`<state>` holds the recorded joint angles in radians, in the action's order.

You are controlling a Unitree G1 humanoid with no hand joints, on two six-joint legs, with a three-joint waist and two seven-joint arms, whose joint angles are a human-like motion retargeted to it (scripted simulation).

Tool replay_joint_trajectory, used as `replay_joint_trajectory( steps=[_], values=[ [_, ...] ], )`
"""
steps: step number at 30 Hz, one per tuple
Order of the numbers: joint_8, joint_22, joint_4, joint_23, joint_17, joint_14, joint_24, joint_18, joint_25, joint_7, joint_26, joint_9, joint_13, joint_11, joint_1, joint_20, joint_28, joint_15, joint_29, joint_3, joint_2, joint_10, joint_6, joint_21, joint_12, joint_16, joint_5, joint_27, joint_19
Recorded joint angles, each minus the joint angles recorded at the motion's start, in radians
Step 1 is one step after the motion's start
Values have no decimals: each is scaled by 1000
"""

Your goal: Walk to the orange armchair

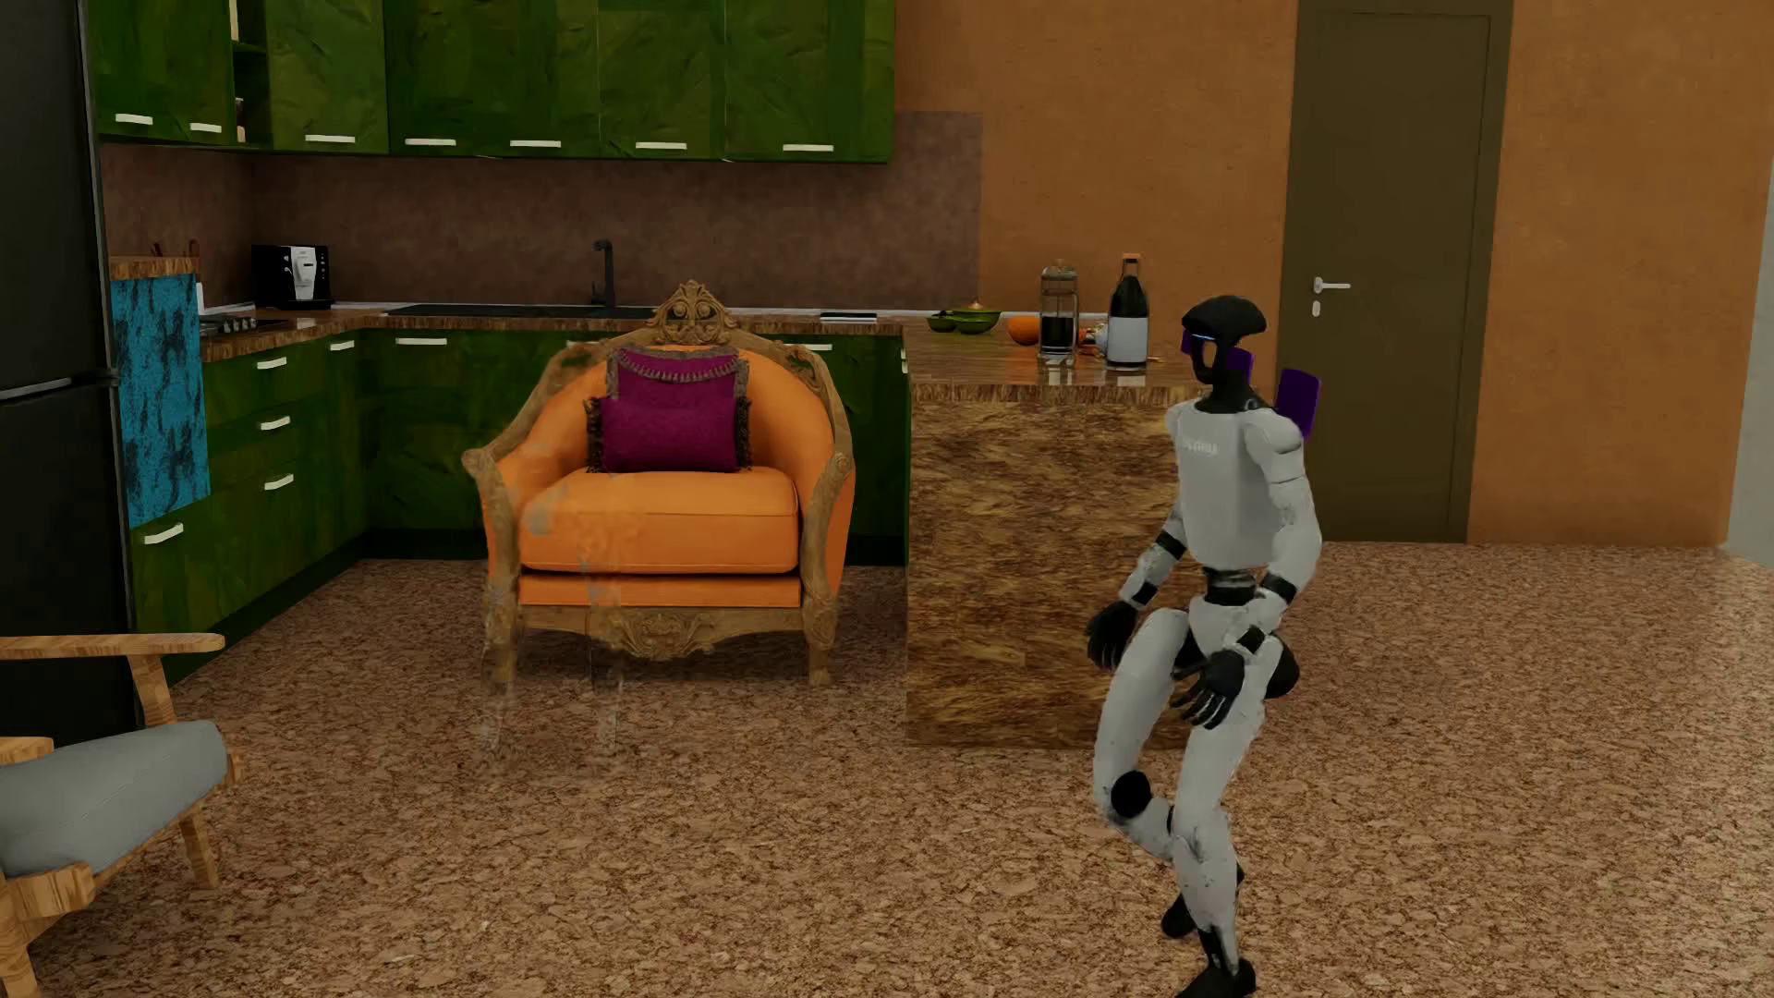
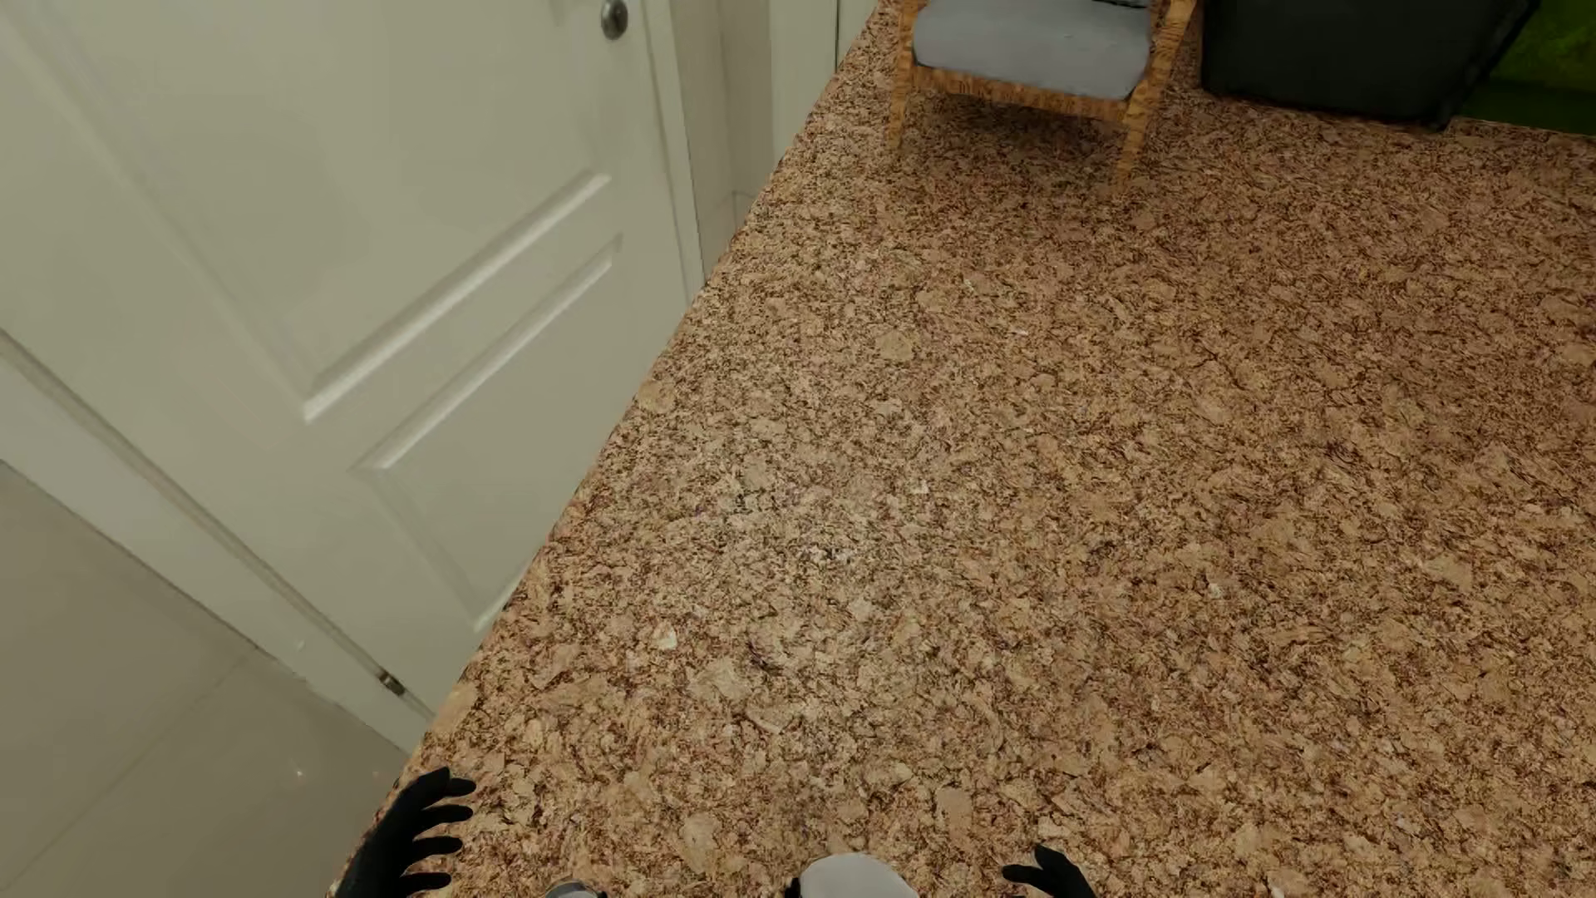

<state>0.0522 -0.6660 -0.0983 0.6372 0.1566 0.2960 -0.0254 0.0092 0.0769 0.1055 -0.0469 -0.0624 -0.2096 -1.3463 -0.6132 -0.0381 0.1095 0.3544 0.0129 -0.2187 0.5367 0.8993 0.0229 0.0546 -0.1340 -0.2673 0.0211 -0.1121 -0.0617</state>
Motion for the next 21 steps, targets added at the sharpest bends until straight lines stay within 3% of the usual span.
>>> replay_joint_trajectory(
  steps=[1,3,4,6,8,10,11,12,13,14,15,16,17,18,19,20,21],
  values=[
    [25,57,-13,-19,21,40,25,-75,-1,29,4,9,-30,84,62,-27,27,88,-23,-31,21,-14,21,-22,27,31,-33,-1,35],
    [11,118,-30,-7,31,132,45,-63,-26,79,-5,51,-82,307,171,-79,48,216,-21,-72,20,-26,58,-36,80,88,-80,-12,89],
    [19,106,-46,21,50,155,34,-110,-30,54,-11,52,-103,340,186,-101,45,161,-7,-54,-26,57,53,-13,110,122,-77,-11,-1],
    [-3,74,-9,114,78,-47,-8,-181,-33,-102,-21,60,-102,368,40,-100,14,217,39,65,-104,363,2,45,65,159,-30,7,-4],
    [-52,62,33,73,35,42,-45,-239,-27,-160,17,71,-33,473,-58,-6,-35,237,83,172,-213,323,-65,-9,-55,103,7,14,3],
    [-102,84,27,3,-14,79,-68,-271,-67,-134,93,51,56,550,-101,36,-54,246,92,194,-336,182,-123,28,-144,67,26,26,16],
    [-117,64,16,-24,-25,55,-63,-271,-90,-126,88,34,93,448,-91,43,-51,207,74,188,-317,53,-148,14,-141,70,40,30,3],
    [-106,-6,-11,-47,-32,-90,-40,-259,-100,-102,35,6,111,223,-30,37,-38,79,47,137,-240,-81,-141,21,-122,34,43,32,-43],
    [-62,4,-18,-30,-11,-37,-1,-164,-89,-58,4,-16,82,67,7,37,-12,-59,1,87,-131,-61,-86,21,-79,-9,7,42,-50],
    [-10,35,-33,-10,23,11,34,-48,-77,-23,-15,-31,18,57,60,24,20,-44,-45,45,-57,-57,-40,-3,-21,-10,-32,48,-35],
    [18,58,-35,-9,41,49,56,-54,-74,9,-24,-25,-41,126,120,-15,48,60,-75,-17,-10,-75,17,-54,35,17,-78,35,-27],
    [17,103,-44,-11,53,99,59,-124,-78,33,-12,2,-96,254,164,-58,61,147,-64,-52,13,-71,61,-56,91,70,-105,12,-12],
    [3,120,-55,9,41,138,44,-139,-77,21,-11,24,-139,375,179,-106,57,140,-33,-63,-6,2,94,-44,137,104,-104,-12,51],
    [-7,81,-72,70,46,65,16,-114,-67,-34,-27,18,-132,369,132,-120,39,171,7,-43,-56,197,101,33,165,145,-70,-36,33],
    [-22,56,-39,97,47,-54,-16,-87,-44,-107,-44,16,-104,382,63,-111,9,205,39,-10,-106,320,84,72,123,156,-47,-54,36],
    [-35,39,-14,49,31,-34,-51,-66,-16,-150,-58,15,-79,408,13,-61,-26,232,65,31,-160,290,46,53,51,153,-21,-71,41],
    [-47,28,-6,-24,-11,79,-81,-48,7,-168,-71,17,-42,402,-8,-27,-53,262,90,64,-195,69,4,16,-28,113,3,-77,42]
  ],
)
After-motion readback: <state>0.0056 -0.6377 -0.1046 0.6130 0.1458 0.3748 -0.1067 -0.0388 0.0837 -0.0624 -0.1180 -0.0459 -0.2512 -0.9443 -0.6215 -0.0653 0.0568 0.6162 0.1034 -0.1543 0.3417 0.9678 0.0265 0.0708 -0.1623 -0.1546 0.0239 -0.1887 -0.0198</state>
